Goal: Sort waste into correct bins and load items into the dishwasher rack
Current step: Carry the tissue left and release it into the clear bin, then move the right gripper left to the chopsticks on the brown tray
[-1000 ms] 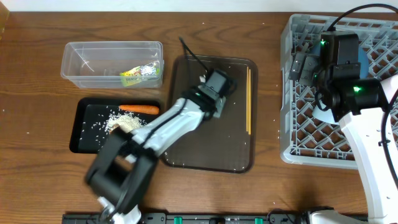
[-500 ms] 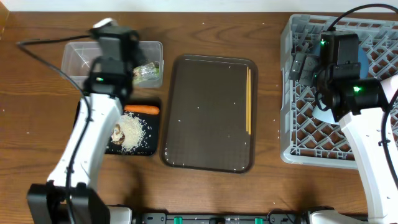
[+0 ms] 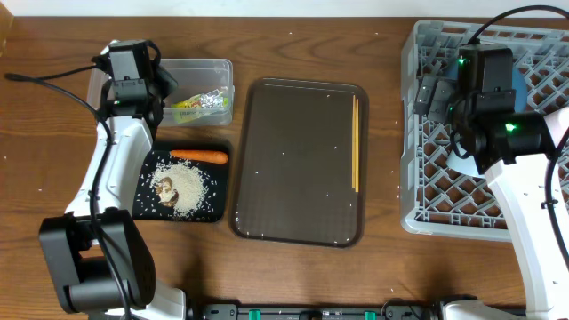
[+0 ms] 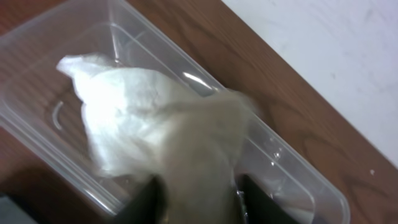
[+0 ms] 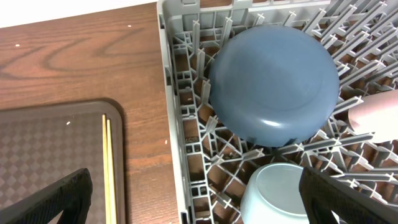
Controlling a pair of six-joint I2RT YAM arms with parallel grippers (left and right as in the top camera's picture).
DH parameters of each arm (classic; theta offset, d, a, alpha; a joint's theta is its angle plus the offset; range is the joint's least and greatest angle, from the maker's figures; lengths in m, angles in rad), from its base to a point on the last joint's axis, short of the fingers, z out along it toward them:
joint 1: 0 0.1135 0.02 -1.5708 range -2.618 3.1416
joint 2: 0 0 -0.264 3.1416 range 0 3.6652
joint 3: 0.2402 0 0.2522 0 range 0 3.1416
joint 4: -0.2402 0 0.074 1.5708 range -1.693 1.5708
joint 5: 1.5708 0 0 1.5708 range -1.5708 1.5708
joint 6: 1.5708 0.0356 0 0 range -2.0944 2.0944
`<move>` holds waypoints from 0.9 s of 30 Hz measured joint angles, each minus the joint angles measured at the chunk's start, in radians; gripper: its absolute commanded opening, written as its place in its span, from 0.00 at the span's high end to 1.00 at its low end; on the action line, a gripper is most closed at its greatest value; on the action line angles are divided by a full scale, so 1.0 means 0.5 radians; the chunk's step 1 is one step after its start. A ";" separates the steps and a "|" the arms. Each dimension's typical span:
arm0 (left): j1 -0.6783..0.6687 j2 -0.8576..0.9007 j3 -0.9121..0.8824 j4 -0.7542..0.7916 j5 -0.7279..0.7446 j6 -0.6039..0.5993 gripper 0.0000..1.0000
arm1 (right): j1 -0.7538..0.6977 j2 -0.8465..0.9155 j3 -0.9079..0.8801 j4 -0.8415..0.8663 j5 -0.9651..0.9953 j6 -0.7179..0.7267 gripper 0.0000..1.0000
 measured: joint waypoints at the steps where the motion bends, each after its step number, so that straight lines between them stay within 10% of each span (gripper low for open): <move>1: 0.000 0.000 0.000 0.007 0.005 0.002 0.11 | 0.000 0.000 0.000 -0.001 0.000 0.000 0.01; 17: -0.001 -0.286 -0.003 -0.143 0.163 0.004 0.02 | 0.000 0.000 0.000 -0.001 0.000 0.000 0.01; 27: 0.005 -1.187 0.002 -1.073 0.105 -0.044 0.02 | 0.000 0.000 0.000 0.000 0.000 0.000 0.01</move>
